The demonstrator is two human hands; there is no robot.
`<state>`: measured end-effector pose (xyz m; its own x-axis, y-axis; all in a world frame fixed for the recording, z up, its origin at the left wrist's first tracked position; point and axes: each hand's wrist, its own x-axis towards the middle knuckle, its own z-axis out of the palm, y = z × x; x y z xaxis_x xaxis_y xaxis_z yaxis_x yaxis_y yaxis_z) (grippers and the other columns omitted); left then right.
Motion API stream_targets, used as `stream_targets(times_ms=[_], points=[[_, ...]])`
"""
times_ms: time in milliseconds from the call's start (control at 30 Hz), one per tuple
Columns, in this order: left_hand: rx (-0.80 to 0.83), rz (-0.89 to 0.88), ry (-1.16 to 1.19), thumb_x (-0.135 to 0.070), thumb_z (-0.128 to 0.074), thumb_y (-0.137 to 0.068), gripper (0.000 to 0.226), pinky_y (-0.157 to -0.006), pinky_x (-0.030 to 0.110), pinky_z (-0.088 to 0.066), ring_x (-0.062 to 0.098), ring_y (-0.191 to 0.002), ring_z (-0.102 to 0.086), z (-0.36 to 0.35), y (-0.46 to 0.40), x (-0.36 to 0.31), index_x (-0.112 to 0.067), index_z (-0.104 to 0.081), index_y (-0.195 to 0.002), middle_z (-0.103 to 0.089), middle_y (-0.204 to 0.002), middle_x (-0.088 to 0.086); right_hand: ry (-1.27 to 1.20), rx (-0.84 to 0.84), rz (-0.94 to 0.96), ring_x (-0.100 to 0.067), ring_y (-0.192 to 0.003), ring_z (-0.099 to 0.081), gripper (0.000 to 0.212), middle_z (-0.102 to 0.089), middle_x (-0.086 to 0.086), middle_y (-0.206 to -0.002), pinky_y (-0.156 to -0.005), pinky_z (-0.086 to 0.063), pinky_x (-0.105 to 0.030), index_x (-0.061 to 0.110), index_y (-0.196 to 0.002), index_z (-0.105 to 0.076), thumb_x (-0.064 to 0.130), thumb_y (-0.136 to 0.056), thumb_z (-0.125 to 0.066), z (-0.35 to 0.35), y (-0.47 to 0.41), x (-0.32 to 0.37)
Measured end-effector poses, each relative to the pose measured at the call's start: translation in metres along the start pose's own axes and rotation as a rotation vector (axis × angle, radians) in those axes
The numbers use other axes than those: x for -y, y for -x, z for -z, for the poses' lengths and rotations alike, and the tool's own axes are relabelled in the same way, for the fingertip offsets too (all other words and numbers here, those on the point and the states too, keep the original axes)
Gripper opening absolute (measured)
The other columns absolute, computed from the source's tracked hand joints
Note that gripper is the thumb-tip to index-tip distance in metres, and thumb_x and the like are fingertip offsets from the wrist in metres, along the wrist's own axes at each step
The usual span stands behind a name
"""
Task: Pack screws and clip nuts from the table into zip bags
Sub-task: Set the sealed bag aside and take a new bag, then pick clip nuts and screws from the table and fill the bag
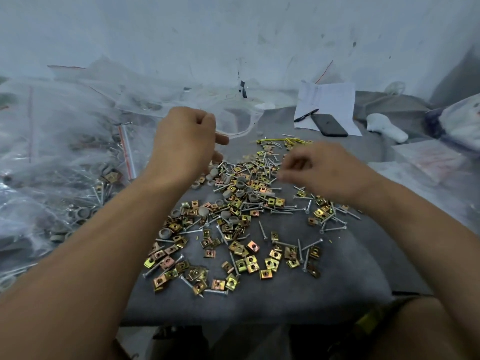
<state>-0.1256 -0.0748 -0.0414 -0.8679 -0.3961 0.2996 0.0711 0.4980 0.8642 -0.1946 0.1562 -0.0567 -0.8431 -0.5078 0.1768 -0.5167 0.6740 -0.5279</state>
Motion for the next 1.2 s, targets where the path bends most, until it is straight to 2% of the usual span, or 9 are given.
stream_targets(times_ms=[133,300,433,567,700,800,900,1067,1200], points=[[-0.001,-0.016,-0.041,-0.022,-0.046,-0.112,0.038,-0.061,0.06,-0.064,0.021,-0.061,-0.078,-0.002,-0.001,0.0,-0.031,-0.062,-0.078,-0.081,-0.084,-0.004,0.046,0.136,-0.055,0.007,-0.073,-0.064,0.018,-0.073,0.019,-0.078,-0.054,-0.041,-0.007,0.034,-0.084,-0.08,0.048,-0.076,-0.088,-0.01,0.006,0.003],[0.009,-0.009,-0.055,-0.021,-0.046,-0.113,0.036,-0.057,0.05,-0.066,0.019,-0.062,-0.078,-0.005,0.001,0.0,-0.032,-0.063,-0.083,-0.081,-0.085,-0.001,0.221,0.181,-0.026,0.004,-0.077,-0.063,0.015,-0.072,0.016,-0.083,-0.053,-0.036,-0.007,0.031,-0.094,-0.081,0.041,-0.082,-0.085,-0.024,0.002,0.01],[0.019,0.0,-0.058,-0.021,-0.047,-0.113,0.027,-0.054,0.043,-0.064,0.02,-0.063,-0.078,-0.005,0.001,0.001,-0.023,-0.068,-0.097,-0.081,-0.085,-0.001,0.197,0.144,-0.004,0.01,-0.068,-0.061,0.01,-0.068,0.019,-0.076,-0.058,-0.042,-0.002,0.029,-0.098,-0.082,0.03,-0.088,-0.081,-0.022,-0.001,0.005],[0.016,0.004,-0.056,-0.021,-0.047,-0.112,0.028,-0.051,0.039,-0.062,0.02,-0.062,-0.077,-0.004,0.0,0.003,-0.023,-0.068,-0.094,-0.08,-0.084,-0.001,0.208,0.125,0.037,0.011,-0.061,-0.064,0.007,-0.069,0.017,-0.073,-0.07,-0.056,-0.016,0.027,-0.096,-0.081,0.024,-0.091,-0.078,-0.021,-0.003,0.002],[0.046,0.013,-0.039,-0.02,-0.048,-0.111,0.026,-0.054,0.044,-0.062,0.021,-0.063,-0.078,-0.006,0.0,0.003,-0.018,-0.072,-0.102,-0.081,-0.081,-0.002,-0.136,0.091,-0.085,-0.011,-0.066,-0.076,0.005,-0.078,0.003,-0.08,-0.067,-0.061,-0.032,0.016,-0.097,-0.077,0.013,-0.095,-0.073,-0.008,-0.003,-0.005],[0.063,-0.002,-0.038,-0.02,-0.049,-0.111,0.027,-0.053,0.046,-0.062,0.022,-0.063,-0.077,-0.008,0.001,0.003,-0.015,-0.074,-0.1,-0.081,-0.082,-0.001,-0.705,-0.025,-0.226,-0.021,-0.075,-0.075,0.009,-0.077,-0.018,-0.092,-0.068,-0.06,-0.024,-0.002,-0.103,-0.071,0.0,-0.096,-0.067,0.001,-0.003,-0.006],[0.093,-0.023,-0.064,-0.023,-0.05,-0.112,0.028,-0.051,0.042,-0.062,0.018,-0.063,-0.077,-0.012,0.0,0.002,-0.013,-0.075,-0.102,-0.081,-0.083,-0.003,-1.052,-0.092,-0.275,-0.019,-0.075,-0.074,0.009,-0.076,-0.016,-0.089,-0.067,-0.058,-0.021,-0.005,-0.102,-0.069,-0.002,-0.095,-0.065,0.005,-0.003,-0.005],[0.104,-0.06,-0.128,-0.026,-0.051,-0.112,0.031,-0.039,0.024,-0.051,0.011,-0.052,-0.073,-0.016,0.001,0.002,-0.008,-0.075,-0.102,-0.08,-0.079,-0.006,-1.346,-0.059,-0.369,-0.017,-0.082,-0.075,0.015,-0.074,-0.015,-0.091,-0.073,-0.06,-0.019,-0.007,-0.11,-0.065,-0.004,-0.099,-0.057,0.009,-0.001,-0.002],[0.108,-0.051,-0.118,-0.025,-0.051,-0.112,0.032,-0.038,0.028,-0.053,0.013,-0.055,-0.075,-0.014,0.001,0.004,-0.005,-0.074,-0.102,-0.08,-0.08,-0.003,-1.407,-0.023,-0.402,-0.019,-0.088,-0.076,0.014,-0.073,-0.015,-0.096,-0.078,-0.061,-0.02,-0.009,-0.104,-0.067,-0.005,-0.098,-0.056,0.012,0.003,0.001]])
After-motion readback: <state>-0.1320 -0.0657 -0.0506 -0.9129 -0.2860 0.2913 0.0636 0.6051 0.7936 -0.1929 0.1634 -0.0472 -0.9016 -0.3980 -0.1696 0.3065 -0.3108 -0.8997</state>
